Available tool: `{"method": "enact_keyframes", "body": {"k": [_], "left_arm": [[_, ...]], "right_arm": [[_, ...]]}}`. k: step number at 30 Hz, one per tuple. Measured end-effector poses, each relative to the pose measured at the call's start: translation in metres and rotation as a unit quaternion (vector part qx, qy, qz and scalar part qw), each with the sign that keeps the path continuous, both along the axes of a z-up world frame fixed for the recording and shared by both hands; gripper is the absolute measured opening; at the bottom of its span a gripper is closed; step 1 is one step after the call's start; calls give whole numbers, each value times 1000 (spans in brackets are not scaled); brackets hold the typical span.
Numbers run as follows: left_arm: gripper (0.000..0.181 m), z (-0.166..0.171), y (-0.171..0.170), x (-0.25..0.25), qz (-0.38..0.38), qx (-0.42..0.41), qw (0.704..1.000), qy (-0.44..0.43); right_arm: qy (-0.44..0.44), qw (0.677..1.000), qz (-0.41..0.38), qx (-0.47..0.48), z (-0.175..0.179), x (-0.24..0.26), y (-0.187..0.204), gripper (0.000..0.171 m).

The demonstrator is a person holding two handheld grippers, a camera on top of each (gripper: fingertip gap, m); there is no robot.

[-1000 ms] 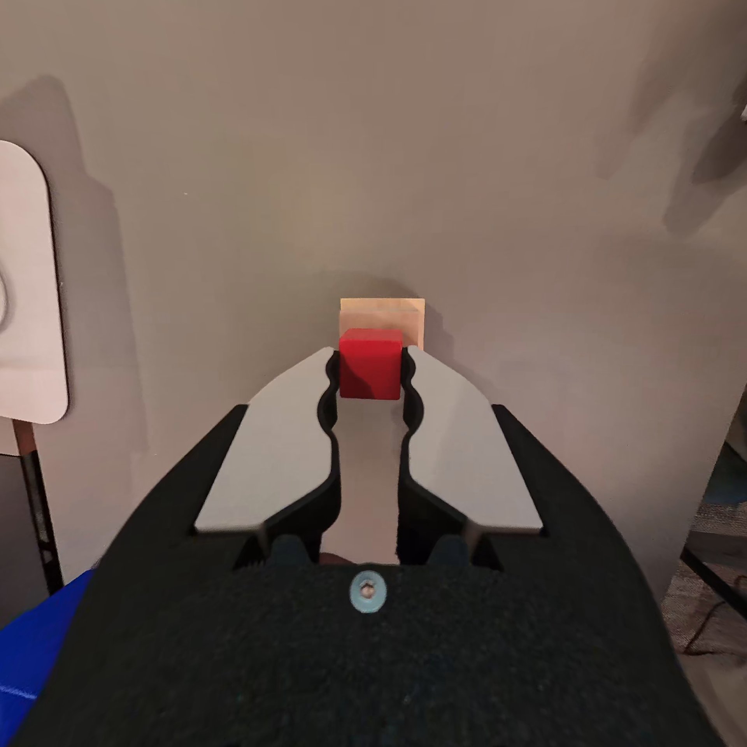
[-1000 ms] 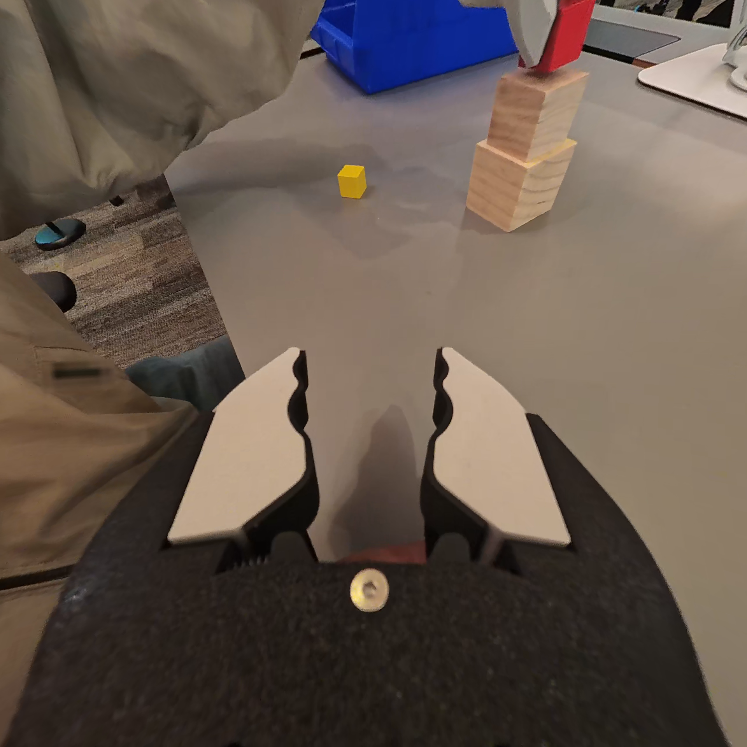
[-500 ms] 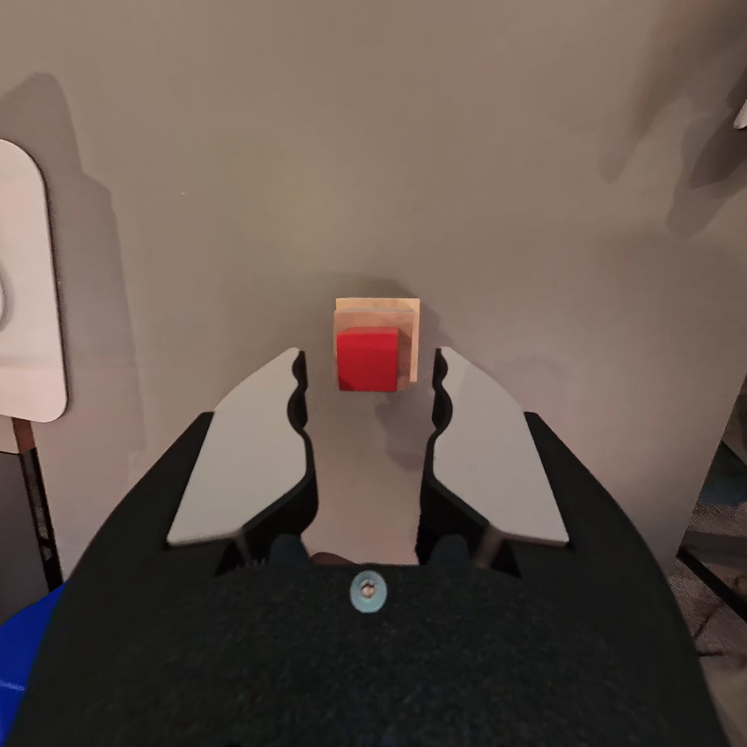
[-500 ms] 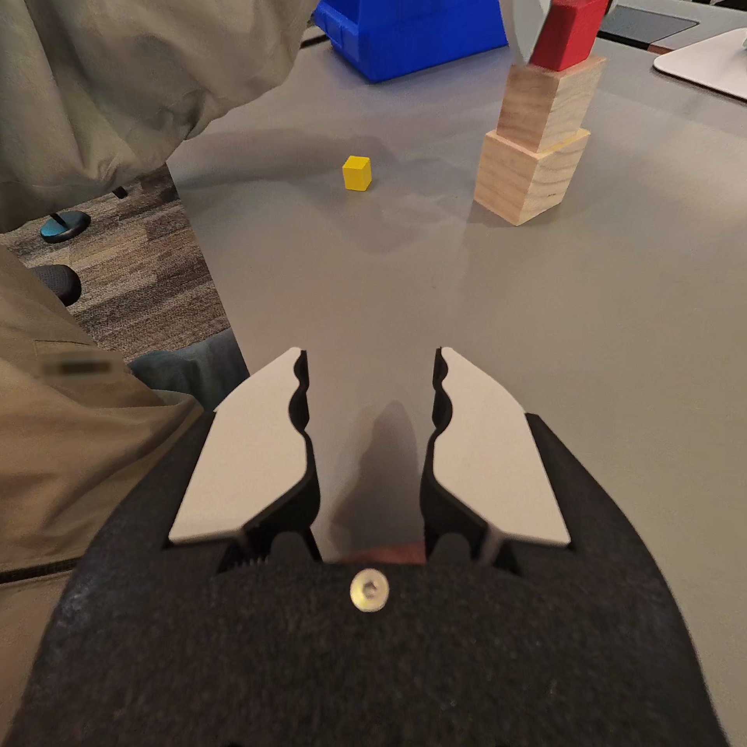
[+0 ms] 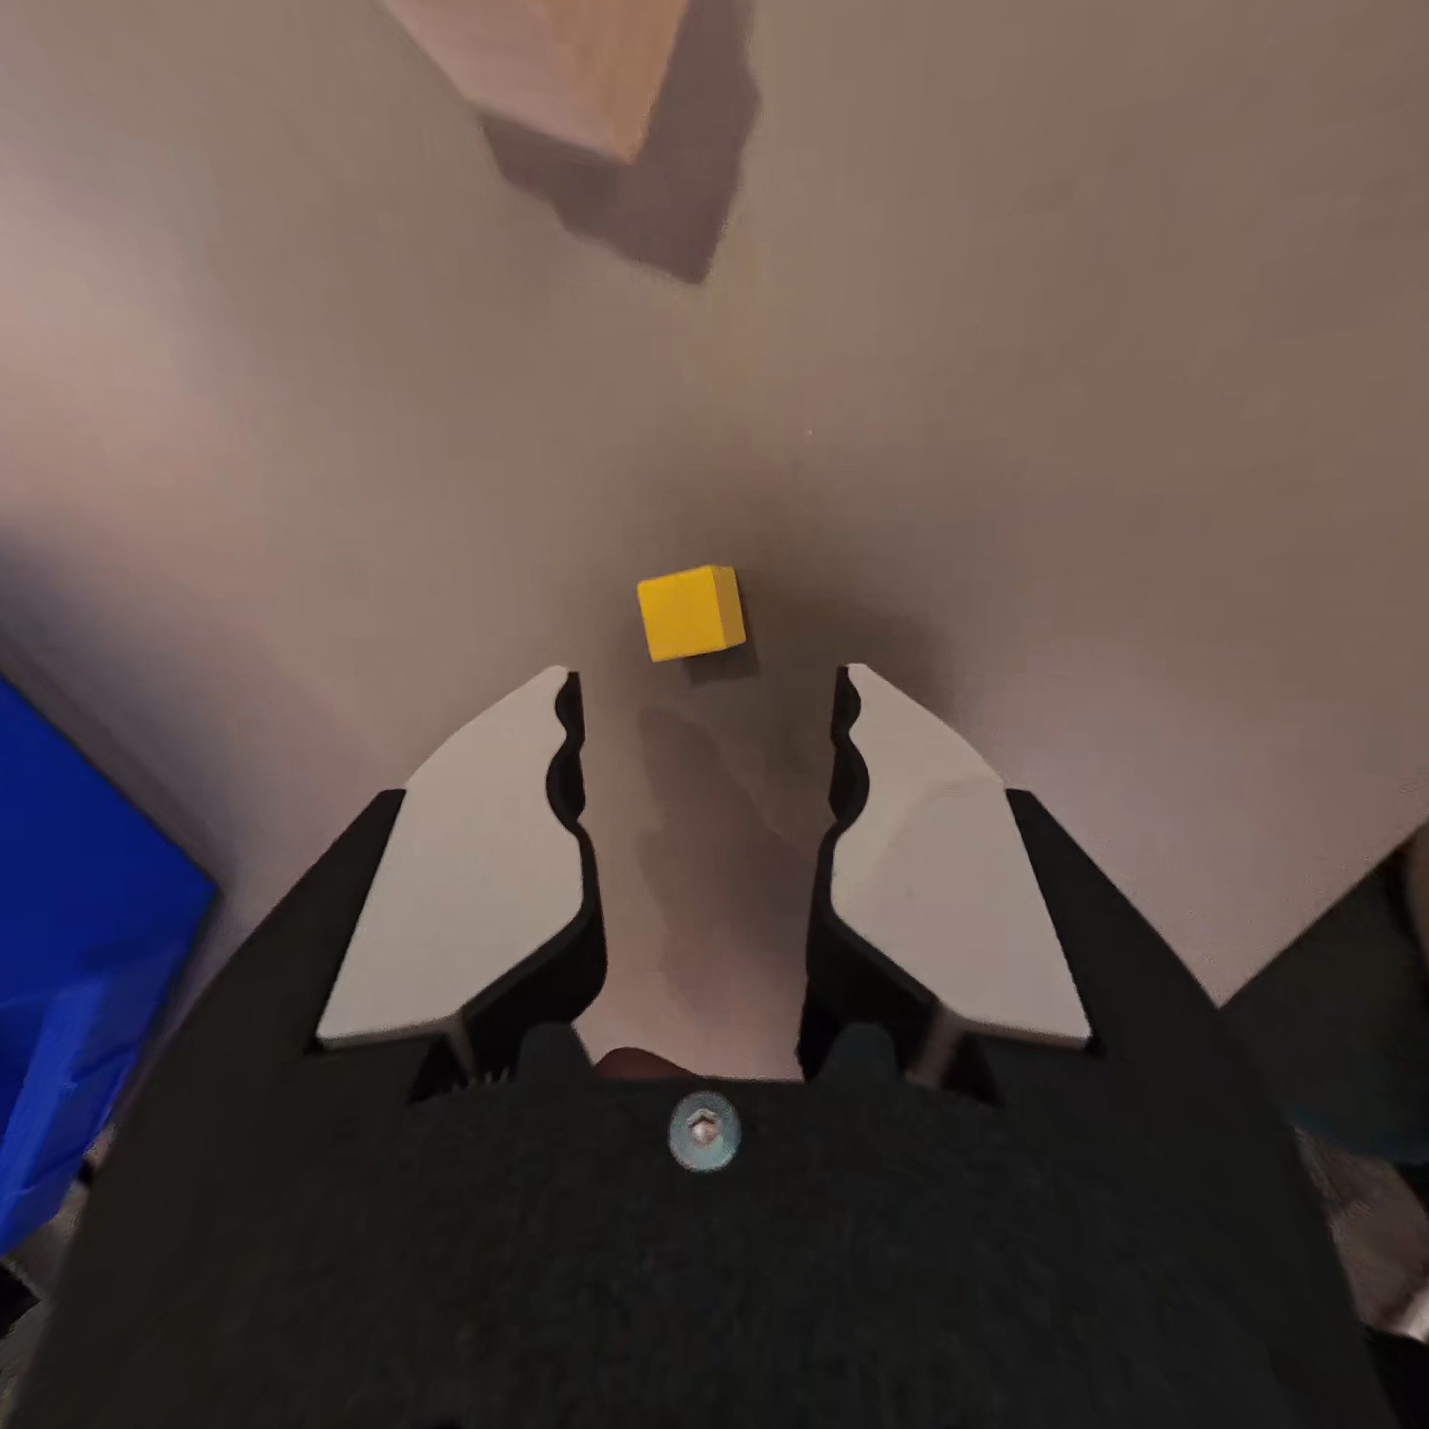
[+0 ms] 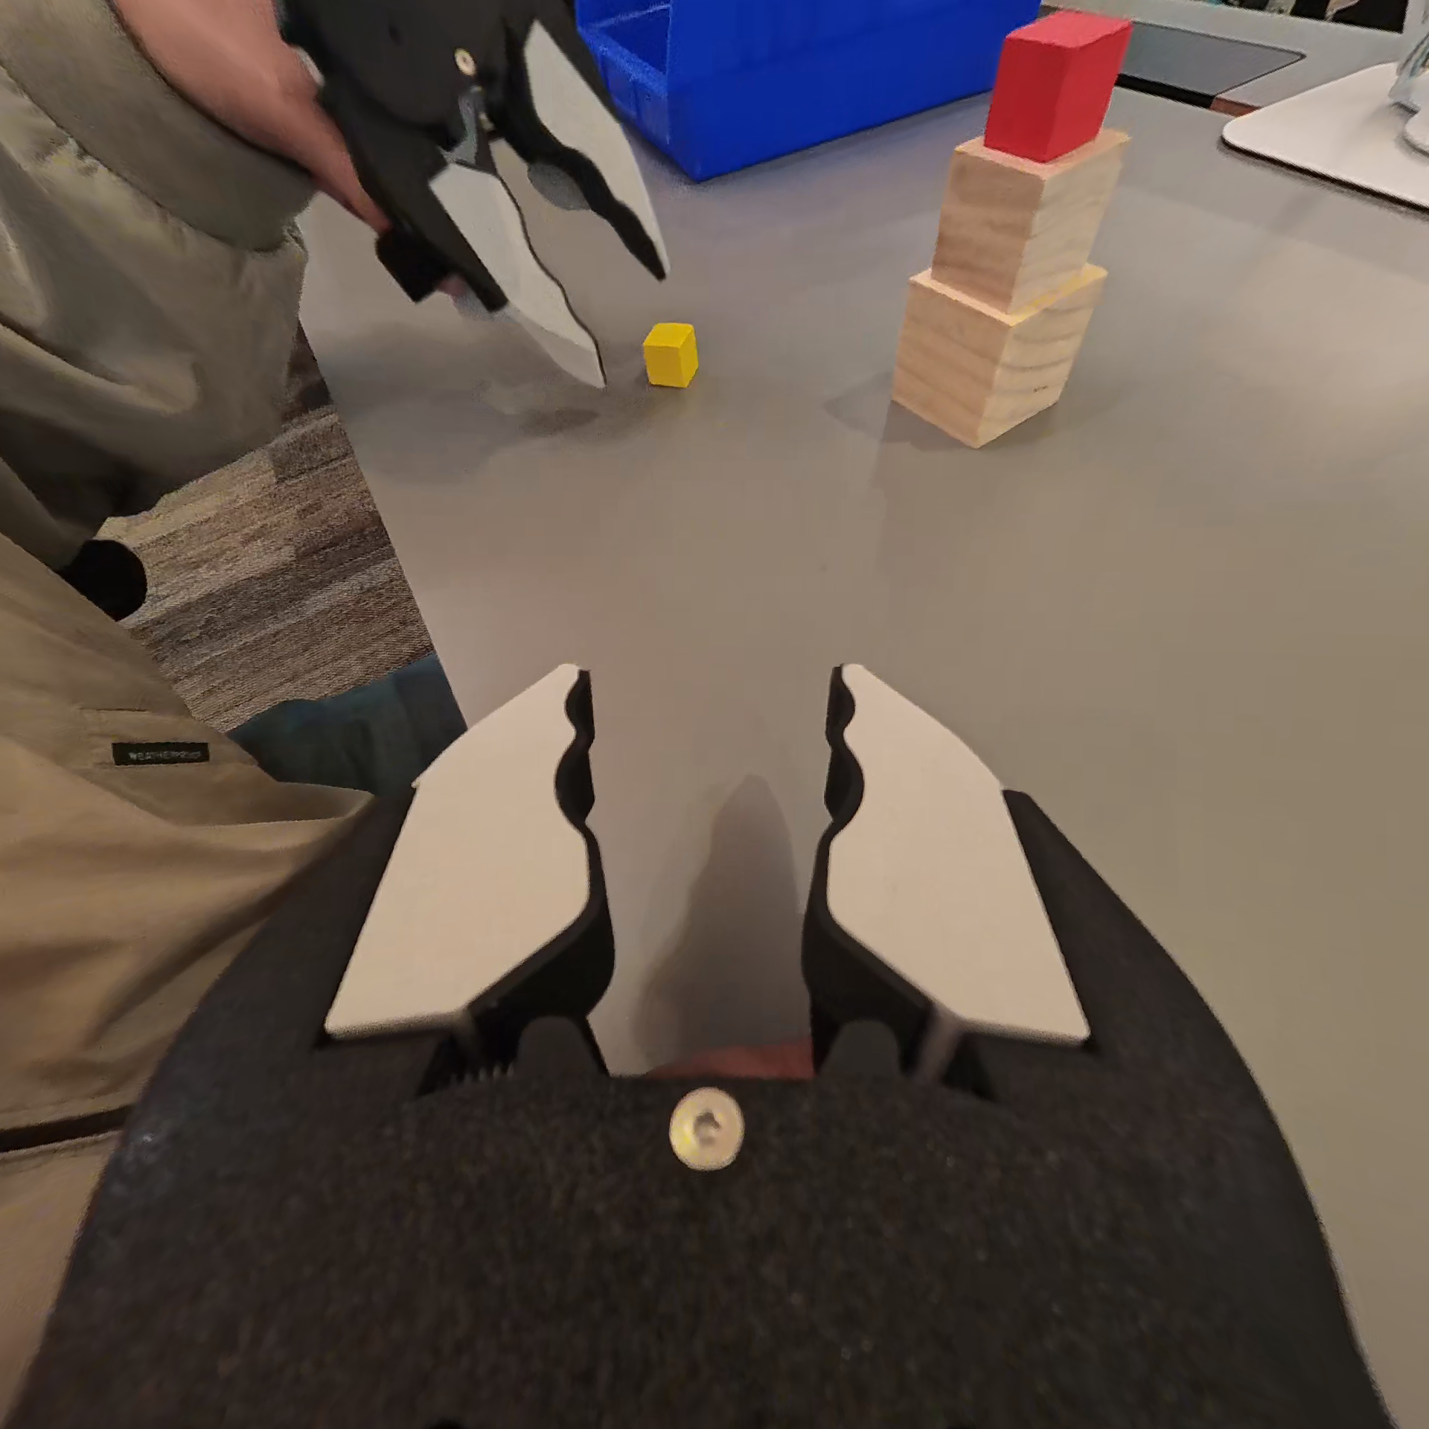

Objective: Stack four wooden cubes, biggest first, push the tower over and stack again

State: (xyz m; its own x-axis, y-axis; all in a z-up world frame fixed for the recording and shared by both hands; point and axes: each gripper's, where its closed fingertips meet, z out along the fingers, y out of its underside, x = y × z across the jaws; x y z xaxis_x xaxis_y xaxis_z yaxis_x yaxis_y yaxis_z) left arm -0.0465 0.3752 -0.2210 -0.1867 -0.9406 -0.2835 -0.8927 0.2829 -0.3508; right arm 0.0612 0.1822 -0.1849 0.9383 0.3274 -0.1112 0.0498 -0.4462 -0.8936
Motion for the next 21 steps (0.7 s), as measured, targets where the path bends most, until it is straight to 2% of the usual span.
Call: {"method": "enact_keyframes", "body": {"k": [6, 8, 11, 14, 18, 21], "left_arm": [[47, -12, 6, 16, 35, -93, 995, 7], [23, -19, 8, 16, 47, -116, 992, 16], [22, -15, 5, 19, 45, -147, 988, 12], [22, 29, 11, 44, 9, -136, 990, -44], [22, 112, 10, 95, -102, -77, 987, -99], [22, 136, 2, 128, -185, -50, 979, -73]], "right_arm": [[-20, 1000, 8, 0, 1, -6, -1, 58], [-21, 1000, 6, -2, 1, -5, 0, 58], [-20, 1000, 6, -1, 1, -4, -1, 57], [-17, 1000, 4, -2, 1, -3, -1, 56], [-19, 1000, 3, -1, 1, -1, -1, 55], [-19, 1000, 1, -1, 1, 0, -1, 54]]}}
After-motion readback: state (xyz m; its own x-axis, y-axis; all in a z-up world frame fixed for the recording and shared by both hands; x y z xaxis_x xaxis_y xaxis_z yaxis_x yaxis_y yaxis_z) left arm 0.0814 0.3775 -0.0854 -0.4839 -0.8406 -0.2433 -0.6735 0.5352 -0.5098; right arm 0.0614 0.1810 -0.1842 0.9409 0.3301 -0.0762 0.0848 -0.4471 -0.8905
